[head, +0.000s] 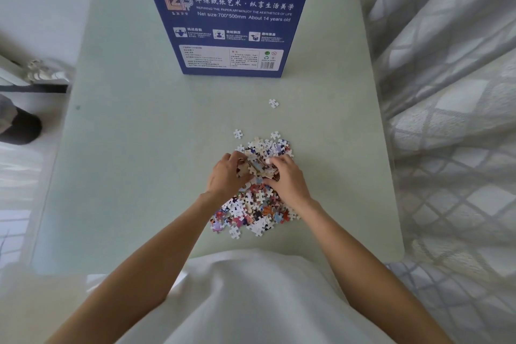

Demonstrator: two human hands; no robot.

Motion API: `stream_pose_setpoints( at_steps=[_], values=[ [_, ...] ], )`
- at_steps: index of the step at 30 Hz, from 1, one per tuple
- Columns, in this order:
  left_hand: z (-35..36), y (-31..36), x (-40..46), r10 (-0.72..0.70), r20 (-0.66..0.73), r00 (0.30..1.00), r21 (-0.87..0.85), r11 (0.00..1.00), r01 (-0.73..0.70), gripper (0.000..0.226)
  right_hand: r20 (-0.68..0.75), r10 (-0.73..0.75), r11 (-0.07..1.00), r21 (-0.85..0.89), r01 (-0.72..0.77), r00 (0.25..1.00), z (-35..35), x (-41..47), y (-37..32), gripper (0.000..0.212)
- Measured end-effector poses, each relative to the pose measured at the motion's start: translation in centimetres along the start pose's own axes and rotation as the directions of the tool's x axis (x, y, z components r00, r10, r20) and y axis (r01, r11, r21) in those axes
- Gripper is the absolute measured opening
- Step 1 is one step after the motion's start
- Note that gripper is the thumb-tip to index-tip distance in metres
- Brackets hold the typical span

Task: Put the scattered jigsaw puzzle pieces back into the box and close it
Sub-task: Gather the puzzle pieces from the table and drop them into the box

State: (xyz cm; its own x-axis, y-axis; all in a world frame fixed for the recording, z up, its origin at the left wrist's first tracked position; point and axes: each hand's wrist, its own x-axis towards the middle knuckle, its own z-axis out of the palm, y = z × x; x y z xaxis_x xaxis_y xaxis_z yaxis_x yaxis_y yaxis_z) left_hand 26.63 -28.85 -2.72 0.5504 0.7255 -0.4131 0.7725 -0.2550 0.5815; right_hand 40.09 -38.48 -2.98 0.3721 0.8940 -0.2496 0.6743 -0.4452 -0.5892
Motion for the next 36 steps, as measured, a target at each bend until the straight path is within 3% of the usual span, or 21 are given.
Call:
stream_pose_setpoints(
  at_steps=[8, 13, 17, 21, 24, 29, 36],
  values=[
    [-1.7, -1.4, -0.4, -0.014, 0.021, 1.0, -0.104, 0.994, 0.016, 0.026, -0.04, -0.019, 0.999, -0.034, 0.018, 0.999, -1.8, 1.9, 0.7, 0.024],
    [-2.3, -2.6, -0.7, -0.055, 0.005, 0.998, -0.116, 0.992, 0.055, 0.033, 0.249, -0.082, 0.984, -0.135, 0.118, 0.965, -3.3, 4.9, -0.6, 0.032],
    [-2.6, -2.7, -0.8, -0.066, 0.009, 0.998, -0.113, 0.991, 0.066, 0.042, 0.33, -0.162, 0.878, -0.383, 0.288, 0.93, -2.8, 6.7, -1.8, 0.055],
    [-2.7, -2.6, -0.9, -0.054, -0.007, 0.999, -0.101, 0.993, 0.053, 0.041, 0.402, -0.09, 0.861, -0.428, 0.274, 0.911, -2.2, 7.7, -2.5, 0.086],
    [-2.8, -2.7, -1.0, -0.052, -0.01, 0.999, -0.089, 0.995, 0.051, 0.04, 0.406, -0.081, 0.835, -0.471, 0.285, 0.91, -1.7, 7.2, -3.3, 0.095],
    [-2.8, -3.1, -1.0, -0.078, -0.025, 0.997, -0.086, 0.993, 0.076, 0.042, 0.308, -0.137, 0.882, -0.395, 0.258, 0.941, 0.3, 5.3, -3.6, 0.082],
    [-2.9, -3.3, -1.4, -0.066, -0.028, 0.997, -0.105, 0.993, 0.062, 0.043, 0.266, -0.006, 0.949, -0.302, 0.089, 0.964, 0.8, 4.4, -3.5, 0.063]
  ],
)
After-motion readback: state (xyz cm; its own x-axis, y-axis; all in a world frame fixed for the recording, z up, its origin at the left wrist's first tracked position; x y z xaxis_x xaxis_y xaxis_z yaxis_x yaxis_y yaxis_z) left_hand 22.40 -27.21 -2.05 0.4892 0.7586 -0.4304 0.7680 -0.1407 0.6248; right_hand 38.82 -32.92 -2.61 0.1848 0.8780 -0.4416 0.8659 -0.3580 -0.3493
